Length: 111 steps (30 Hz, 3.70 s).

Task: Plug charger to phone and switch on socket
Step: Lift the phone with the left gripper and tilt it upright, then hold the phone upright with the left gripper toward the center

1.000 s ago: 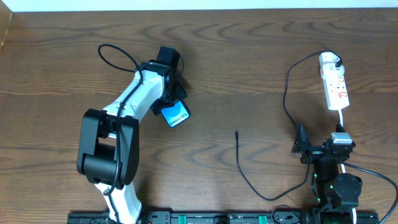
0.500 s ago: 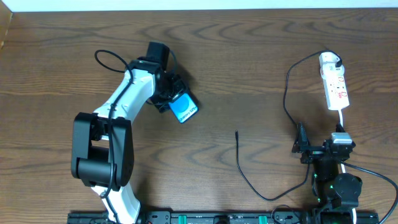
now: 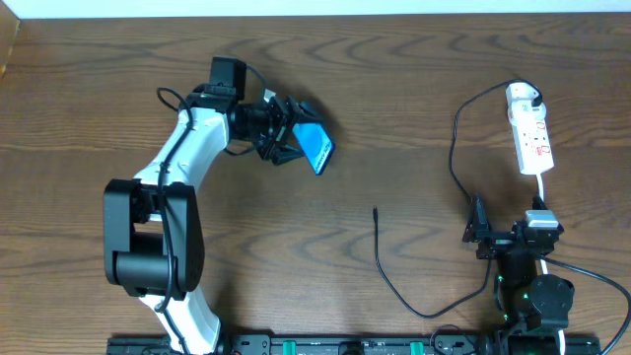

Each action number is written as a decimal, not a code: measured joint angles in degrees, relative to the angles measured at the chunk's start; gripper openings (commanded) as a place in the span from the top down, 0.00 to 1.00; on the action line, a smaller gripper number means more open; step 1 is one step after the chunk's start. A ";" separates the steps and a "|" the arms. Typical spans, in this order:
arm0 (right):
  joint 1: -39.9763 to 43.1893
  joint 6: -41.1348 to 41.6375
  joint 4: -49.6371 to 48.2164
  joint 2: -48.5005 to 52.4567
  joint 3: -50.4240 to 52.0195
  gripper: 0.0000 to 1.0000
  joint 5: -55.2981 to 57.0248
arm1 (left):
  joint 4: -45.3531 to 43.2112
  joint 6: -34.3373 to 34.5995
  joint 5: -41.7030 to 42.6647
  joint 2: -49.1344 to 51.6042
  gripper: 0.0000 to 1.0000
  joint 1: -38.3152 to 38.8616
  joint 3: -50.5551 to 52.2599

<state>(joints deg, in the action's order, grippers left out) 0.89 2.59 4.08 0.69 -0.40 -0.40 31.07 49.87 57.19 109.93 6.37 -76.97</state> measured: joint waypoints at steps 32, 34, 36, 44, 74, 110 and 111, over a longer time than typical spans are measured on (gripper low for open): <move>0.00 0.00 -0.02 0.00 0.00 0.01 0.00 | -1.75 27.93 20.37 0.00 0.93 -2.95 0.00; 0.00 0.00 -0.02 0.00 0.00 0.01 0.00 | -1.77 28.20 20.72 0.00 0.93 -2.95 0.00; 0.00 0.00 -0.02 0.00 0.00 0.01 0.00 | -1.77 28.35 20.76 0.00 0.93 -2.95 0.00; 0.00 -0.02 -0.02 0.00 0.00 0.01 0.02 | -1.77 29.46 22.45 0.00 0.93 -2.95 0.00; 0.00 0.00 0.00 0.00 0.00 0.01 0.00 | -1.77 29.64 22.45 0.00 0.92 -2.95 0.00; 0.00 -0.02 0.00 0.00 0.00 0.01 0.00 | -1.77 26.43 20.00 0.00 0.93 -2.95 0.00; 0.00 0.00 -0.02 0.00 0.00 0.01 0.00 | -1.77 25.38 19.12 0.00 0.93 -2.95 0.00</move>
<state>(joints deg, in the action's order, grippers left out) 0.89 2.59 4.05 0.69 -0.40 -0.40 29.30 75.24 76.31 109.93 3.42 -76.97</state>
